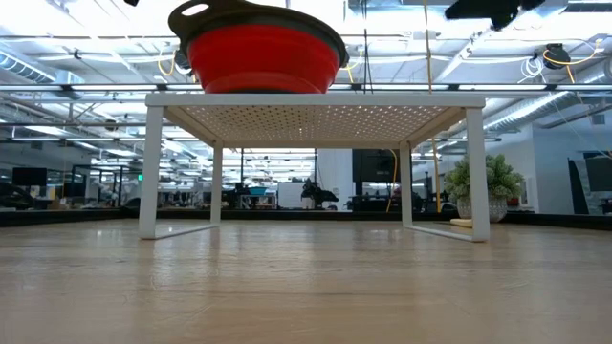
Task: Pick & Place Fruit
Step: Put the knife on the shelf
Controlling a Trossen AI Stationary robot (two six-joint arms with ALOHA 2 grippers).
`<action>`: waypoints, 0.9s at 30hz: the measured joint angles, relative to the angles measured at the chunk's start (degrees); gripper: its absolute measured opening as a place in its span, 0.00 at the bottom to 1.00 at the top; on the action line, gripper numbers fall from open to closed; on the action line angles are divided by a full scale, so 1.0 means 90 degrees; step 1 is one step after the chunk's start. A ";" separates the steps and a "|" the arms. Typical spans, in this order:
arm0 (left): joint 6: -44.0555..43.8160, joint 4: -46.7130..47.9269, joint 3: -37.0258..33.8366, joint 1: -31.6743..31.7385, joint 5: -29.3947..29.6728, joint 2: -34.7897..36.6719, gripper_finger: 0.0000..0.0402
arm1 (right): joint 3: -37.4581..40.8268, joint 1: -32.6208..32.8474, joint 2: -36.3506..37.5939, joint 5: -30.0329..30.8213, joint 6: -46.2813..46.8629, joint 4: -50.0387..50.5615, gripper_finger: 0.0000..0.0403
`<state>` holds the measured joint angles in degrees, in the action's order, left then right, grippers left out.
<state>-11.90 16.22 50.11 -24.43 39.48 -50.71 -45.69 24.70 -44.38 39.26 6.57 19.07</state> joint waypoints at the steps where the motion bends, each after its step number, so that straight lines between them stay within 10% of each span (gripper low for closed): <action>1: 0.0001 0.0064 0.0000 -0.0004 -0.0078 0.0048 0.02 | 0.0000 -0.0096 -0.0019 0.0002 0.0119 0.0030 0.00; 27: 0.0355 -0.1312 -0.3083 -0.0002 -0.0751 0.2701 0.00 | 0.0000 -0.2601 -0.0557 -0.1079 0.1250 0.0943 0.00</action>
<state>-8.70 4.41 22.36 -24.45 32.72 -26.39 -45.69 1.30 -49.39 29.55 17.82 27.55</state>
